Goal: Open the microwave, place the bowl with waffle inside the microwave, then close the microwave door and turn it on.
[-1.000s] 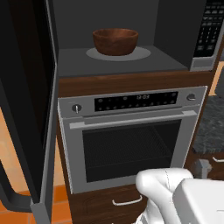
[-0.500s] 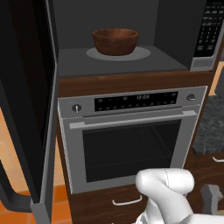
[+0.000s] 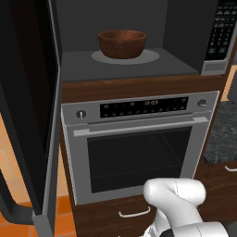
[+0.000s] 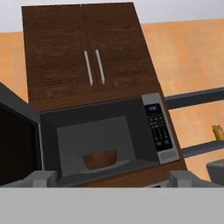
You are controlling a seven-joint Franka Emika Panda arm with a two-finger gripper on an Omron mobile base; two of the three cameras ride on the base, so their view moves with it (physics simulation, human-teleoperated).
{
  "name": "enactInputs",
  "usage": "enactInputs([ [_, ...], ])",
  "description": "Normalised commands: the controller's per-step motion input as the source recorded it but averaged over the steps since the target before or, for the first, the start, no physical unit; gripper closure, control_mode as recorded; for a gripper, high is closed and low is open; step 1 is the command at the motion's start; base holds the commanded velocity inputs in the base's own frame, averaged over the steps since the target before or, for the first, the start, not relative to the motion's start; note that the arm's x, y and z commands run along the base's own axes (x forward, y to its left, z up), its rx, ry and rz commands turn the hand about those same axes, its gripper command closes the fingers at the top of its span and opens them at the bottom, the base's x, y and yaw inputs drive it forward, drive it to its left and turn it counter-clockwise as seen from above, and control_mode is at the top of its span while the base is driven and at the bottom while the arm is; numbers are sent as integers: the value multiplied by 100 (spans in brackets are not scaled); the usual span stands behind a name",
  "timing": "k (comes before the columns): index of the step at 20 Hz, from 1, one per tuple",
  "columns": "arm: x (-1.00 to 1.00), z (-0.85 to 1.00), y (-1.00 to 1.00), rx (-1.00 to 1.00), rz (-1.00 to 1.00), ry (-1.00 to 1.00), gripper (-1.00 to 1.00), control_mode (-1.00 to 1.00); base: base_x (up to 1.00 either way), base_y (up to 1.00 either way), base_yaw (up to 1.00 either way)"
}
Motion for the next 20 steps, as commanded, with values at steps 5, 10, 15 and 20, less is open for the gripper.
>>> enactInputs([
  [5,-13,0,0,0,0,0,-100,-100,0,0,0],
  [10,-35,0,11,-3,-1,0,-100,-100,0,0,0],
  [15,-57,0,32,-13,-1,0,-100,-100,0,0,0],
  [20,-53,25,36,-11,6,12,-100,-100,0,0,0],
])
